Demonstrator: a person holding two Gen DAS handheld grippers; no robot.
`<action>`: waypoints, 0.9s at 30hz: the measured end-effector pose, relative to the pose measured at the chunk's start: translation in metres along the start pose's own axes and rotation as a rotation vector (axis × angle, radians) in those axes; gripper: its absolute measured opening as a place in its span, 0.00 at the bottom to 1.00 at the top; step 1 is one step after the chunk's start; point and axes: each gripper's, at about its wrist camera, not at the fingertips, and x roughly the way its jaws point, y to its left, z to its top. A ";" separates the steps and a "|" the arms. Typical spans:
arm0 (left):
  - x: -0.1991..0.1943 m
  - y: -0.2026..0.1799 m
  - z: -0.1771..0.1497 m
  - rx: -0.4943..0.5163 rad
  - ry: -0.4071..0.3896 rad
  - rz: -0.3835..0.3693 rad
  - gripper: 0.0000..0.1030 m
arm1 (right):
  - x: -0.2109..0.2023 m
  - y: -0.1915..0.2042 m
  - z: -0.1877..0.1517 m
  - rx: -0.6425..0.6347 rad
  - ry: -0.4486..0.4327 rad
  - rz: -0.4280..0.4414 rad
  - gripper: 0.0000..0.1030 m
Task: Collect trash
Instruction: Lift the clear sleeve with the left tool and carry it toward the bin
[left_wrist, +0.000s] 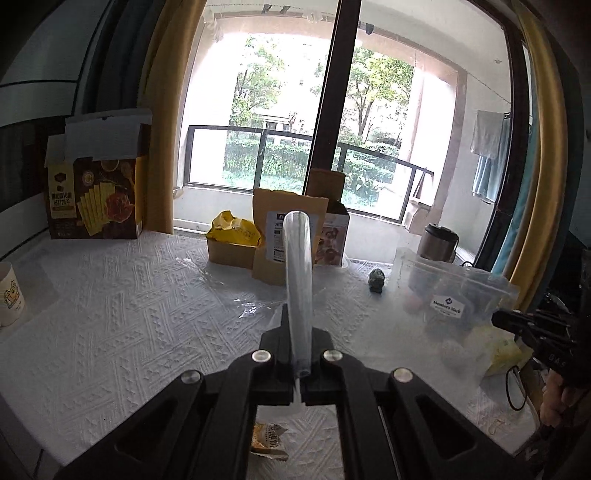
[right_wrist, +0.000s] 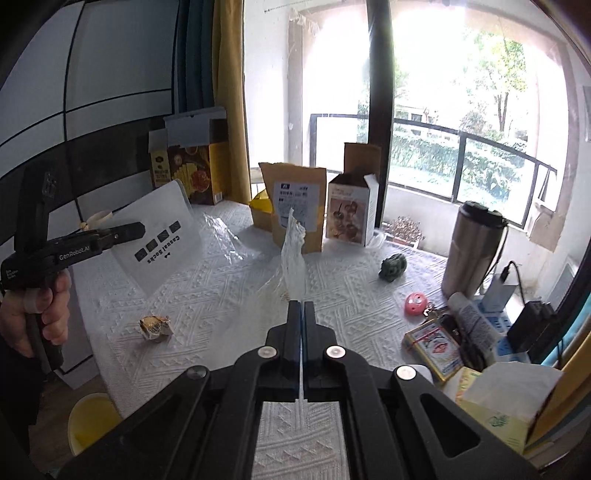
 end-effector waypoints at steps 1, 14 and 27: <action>-0.007 -0.002 0.001 0.003 -0.009 -0.003 0.01 | -0.005 0.000 0.001 0.002 -0.005 -0.003 0.00; -0.097 -0.025 -0.010 0.032 -0.099 -0.016 0.01 | -0.082 0.018 0.001 0.000 -0.085 -0.031 0.00; -0.174 -0.024 -0.022 0.057 -0.175 0.003 0.01 | -0.134 0.065 0.004 -0.059 -0.161 -0.013 0.00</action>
